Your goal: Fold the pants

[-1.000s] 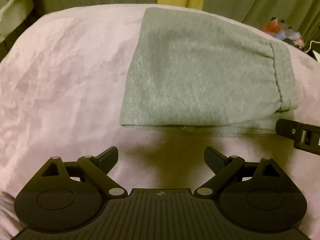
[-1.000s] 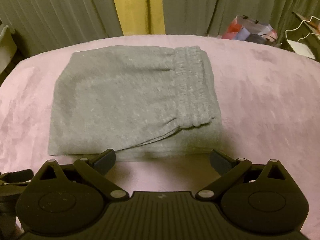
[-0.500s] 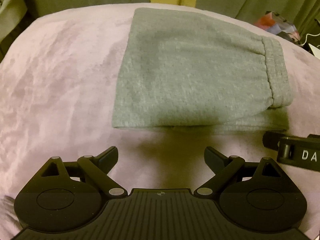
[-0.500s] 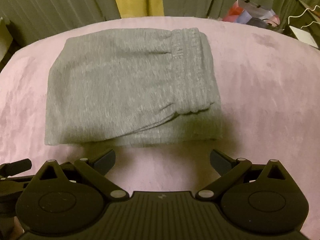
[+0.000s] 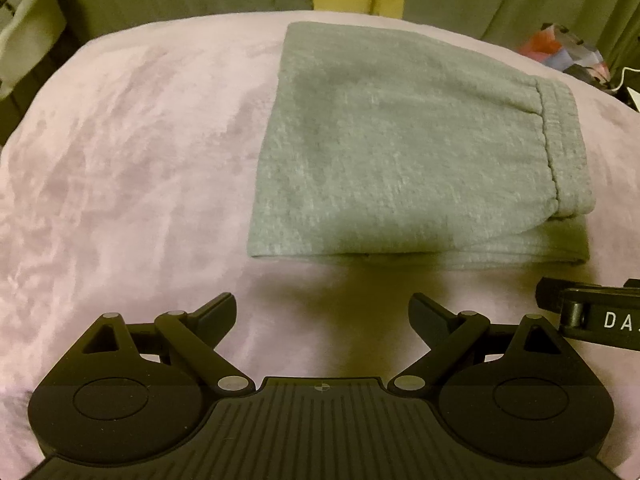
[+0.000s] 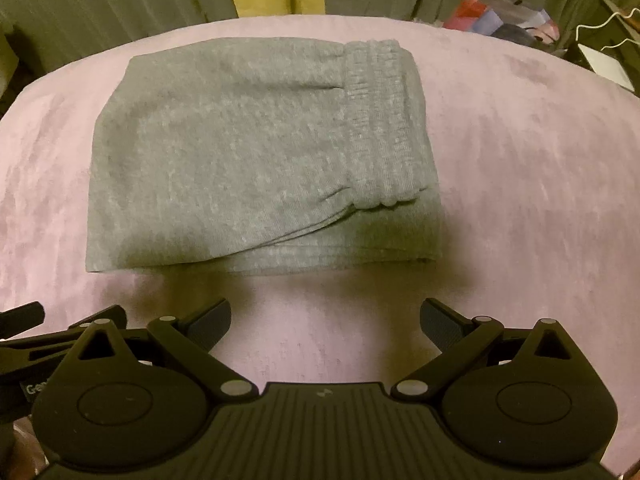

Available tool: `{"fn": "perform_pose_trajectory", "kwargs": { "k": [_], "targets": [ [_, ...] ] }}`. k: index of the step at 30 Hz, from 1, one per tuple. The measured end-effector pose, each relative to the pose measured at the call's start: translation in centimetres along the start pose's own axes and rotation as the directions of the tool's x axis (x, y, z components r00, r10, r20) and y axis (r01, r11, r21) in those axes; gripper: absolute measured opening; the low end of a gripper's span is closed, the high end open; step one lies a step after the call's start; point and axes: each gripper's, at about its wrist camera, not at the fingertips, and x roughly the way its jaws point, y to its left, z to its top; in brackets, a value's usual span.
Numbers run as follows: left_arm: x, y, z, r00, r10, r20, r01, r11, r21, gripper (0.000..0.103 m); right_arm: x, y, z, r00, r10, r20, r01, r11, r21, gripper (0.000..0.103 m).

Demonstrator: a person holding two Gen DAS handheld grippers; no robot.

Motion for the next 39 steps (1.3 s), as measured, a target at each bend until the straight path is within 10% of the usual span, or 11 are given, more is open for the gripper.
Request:
{"fn": "perform_pose_trajectory", "kwargs": {
  "k": [39],
  "targets": [
    [0.7, -0.5, 0.3, 1.0, 0.009, -0.019, -0.009, 1.0, 0.008, 0.097, 1.2, -0.1, 0.0, 0.999, -0.016, -0.044, 0.016, 1.0, -0.023, 0.101]
  ]
}}
